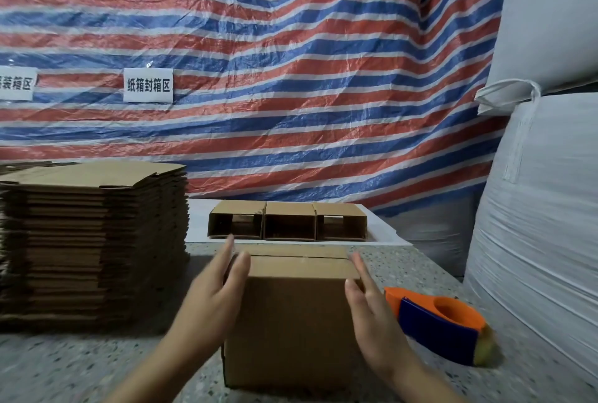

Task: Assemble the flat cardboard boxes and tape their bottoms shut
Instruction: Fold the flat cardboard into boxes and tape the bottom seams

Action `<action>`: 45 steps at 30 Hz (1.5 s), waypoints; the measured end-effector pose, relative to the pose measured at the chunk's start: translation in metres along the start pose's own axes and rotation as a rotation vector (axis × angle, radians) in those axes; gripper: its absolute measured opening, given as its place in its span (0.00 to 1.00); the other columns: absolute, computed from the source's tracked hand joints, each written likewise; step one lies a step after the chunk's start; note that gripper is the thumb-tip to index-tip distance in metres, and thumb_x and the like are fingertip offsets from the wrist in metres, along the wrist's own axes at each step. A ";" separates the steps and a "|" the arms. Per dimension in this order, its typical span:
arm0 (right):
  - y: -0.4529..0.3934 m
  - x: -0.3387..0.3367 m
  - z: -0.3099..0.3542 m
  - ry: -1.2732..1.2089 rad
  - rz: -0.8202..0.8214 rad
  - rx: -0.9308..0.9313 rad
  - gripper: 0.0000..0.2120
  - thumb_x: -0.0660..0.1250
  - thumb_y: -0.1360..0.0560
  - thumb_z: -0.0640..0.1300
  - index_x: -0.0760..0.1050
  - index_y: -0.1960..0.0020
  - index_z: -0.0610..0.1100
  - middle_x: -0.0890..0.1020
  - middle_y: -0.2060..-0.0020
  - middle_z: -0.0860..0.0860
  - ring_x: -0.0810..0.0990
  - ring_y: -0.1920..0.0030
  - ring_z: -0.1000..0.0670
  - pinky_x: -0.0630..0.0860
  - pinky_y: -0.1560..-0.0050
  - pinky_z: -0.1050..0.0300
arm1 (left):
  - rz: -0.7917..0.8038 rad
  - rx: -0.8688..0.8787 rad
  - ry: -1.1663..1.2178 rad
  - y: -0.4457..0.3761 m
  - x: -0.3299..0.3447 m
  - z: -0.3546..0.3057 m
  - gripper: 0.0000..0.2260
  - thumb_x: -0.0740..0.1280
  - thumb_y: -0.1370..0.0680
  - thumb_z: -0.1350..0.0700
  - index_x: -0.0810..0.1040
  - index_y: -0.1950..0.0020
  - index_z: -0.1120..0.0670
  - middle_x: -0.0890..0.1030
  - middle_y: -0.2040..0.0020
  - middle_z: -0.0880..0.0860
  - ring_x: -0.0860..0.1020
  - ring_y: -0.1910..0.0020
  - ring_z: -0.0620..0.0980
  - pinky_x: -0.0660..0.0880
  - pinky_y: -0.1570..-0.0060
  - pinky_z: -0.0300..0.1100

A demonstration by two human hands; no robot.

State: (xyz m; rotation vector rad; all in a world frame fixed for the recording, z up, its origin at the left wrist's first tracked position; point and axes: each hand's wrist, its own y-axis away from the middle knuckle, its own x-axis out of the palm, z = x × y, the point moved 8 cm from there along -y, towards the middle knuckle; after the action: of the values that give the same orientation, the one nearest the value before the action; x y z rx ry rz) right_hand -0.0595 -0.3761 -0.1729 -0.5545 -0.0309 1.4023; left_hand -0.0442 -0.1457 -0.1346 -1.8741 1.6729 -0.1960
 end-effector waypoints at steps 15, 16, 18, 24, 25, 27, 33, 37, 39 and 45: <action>-0.031 -0.009 0.025 0.086 -0.221 0.001 0.28 0.53 0.25 0.70 0.80 0.58 0.48 0.83 0.69 0.57 0.81 0.67 0.59 0.76 0.69 0.65 | -0.134 -0.214 0.093 -0.019 -0.022 0.023 0.17 0.65 0.26 0.34 0.85 0.53 0.45 0.84 0.59 0.40 0.81 0.58 0.40 0.74 0.61 0.39; -0.048 -0.012 0.026 0.158 -0.210 0.079 0.30 0.53 0.23 0.70 0.80 0.58 0.46 0.83 0.68 0.54 0.82 0.65 0.56 0.77 0.65 0.60 | -0.151 -0.264 0.032 -0.035 -0.028 0.025 0.19 0.67 0.27 0.33 0.85 0.55 0.48 0.85 0.62 0.42 0.82 0.60 0.41 0.75 0.63 0.39; -0.076 -0.012 0.015 0.228 -0.137 0.293 0.28 0.55 0.20 0.67 0.80 0.49 0.44 0.85 0.55 0.49 0.83 0.52 0.48 0.79 0.49 0.48 | -0.107 -0.420 -0.018 -0.062 -0.027 0.042 0.21 0.68 0.27 0.35 0.85 0.54 0.53 0.85 0.59 0.48 0.82 0.56 0.48 0.79 0.57 0.42; -0.086 0.018 -0.043 0.282 0.161 0.657 0.26 0.64 0.24 0.65 0.79 0.43 0.43 0.84 0.51 0.42 0.83 0.51 0.42 0.81 0.46 0.47 | 0.165 -0.733 -0.056 -0.055 0.012 0.111 0.22 0.69 0.23 0.45 0.76 0.40 0.62 0.81 0.53 0.55 0.80 0.60 0.50 0.74 0.70 0.35; -0.086 0.020 -0.050 0.263 0.146 0.668 0.26 0.64 0.23 0.65 0.78 0.41 0.43 0.83 0.50 0.42 0.83 0.51 0.42 0.81 0.50 0.49 | 0.151 -0.762 -0.022 -0.049 0.013 0.119 0.25 0.71 0.24 0.44 0.75 0.38 0.63 0.81 0.52 0.56 0.81 0.60 0.51 0.74 0.71 0.36; -0.088 0.017 -0.056 0.198 0.085 0.654 0.29 0.61 0.22 0.66 0.75 0.35 0.42 0.82 0.47 0.42 0.82 0.50 0.44 0.78 0.56 0.53 | 0.092 -0.782 0.004 -0.044 0.012 0.125 0.30 0.73 0.27 0.42 0.74 0.36 0.64 0.81 0.47 0.58 0.81 0.57 0.52 0.74 0.70 0.39; -0.047 -0.001 -0.072 0.175 0.007 0.658 0.33 0.55 0.20 0.68 0.70 0.28 0.45 0.77 0.32 0.43 0.76 0.34 0.42 0.72 0.31 0.44 | -0.032 -0.679 0.052 -0.019 -0.013 0.104 0.17 0.59 0.19 0.40 0.75 0.48 0.54 0.77 0.52 0.53 0.76 0.57 0.50 0.71 0.65 0.41; -0.001 0.022 -0.072 0.022 0.027 0.567 0.21 0.57 0.17 0.59 0.75 0.34 0.47 0.78 0.37 0.51 0.76 0.39 0.52 0.70 0.37 0.55 | -0.012 -0.619 0.080 0.026 -0.007 0.091 0.12 0.62 0.19 0.44 0.75 0.45 0.51 0.79 0.50 0.50 0.78 0.52 0.48 0.75 0.52 0.44; -0.001 0.027 -0.068 0.054 -0.064 0.491 0.12 0.54 0.16 0.55 0.73 0.44 0.50 0.76 0.44 0.52 0.73 0.48 0.54 0.67 0.45 0.57 | -0.004 -0.528 0.061 0.031 -0.001 0.081 0.09 0.63 0.19 0.48 0.74 0.43 0.50 0.79 0.49 0.46 0.77 0.50 0.44 0.74 0.50 0.43; -0.107 0.066 -0.041 -0.086 -0.021 0.370 0.21 0.52 0.16 0.59 0.75 0.32 0.50 0.80 0.38 0.50 0.76 0.37 0.47 0.70 0.33 0.48 | -0.123 -0.423 0.115 -0.079 -0.014 0.088 0.14 0.64 0.21 0.55 0.75 0.36 0.55 0.81 0.44 0.54 0.79 0.46 0.53 0.77 0.45 0.48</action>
State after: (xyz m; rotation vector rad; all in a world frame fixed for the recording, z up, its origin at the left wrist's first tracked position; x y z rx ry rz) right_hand 0.0656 -0.3358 -0.1876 -0.1867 0.1506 1.3687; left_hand 0.0635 -0.1014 -0.1598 -2.3180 1.7807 0.0042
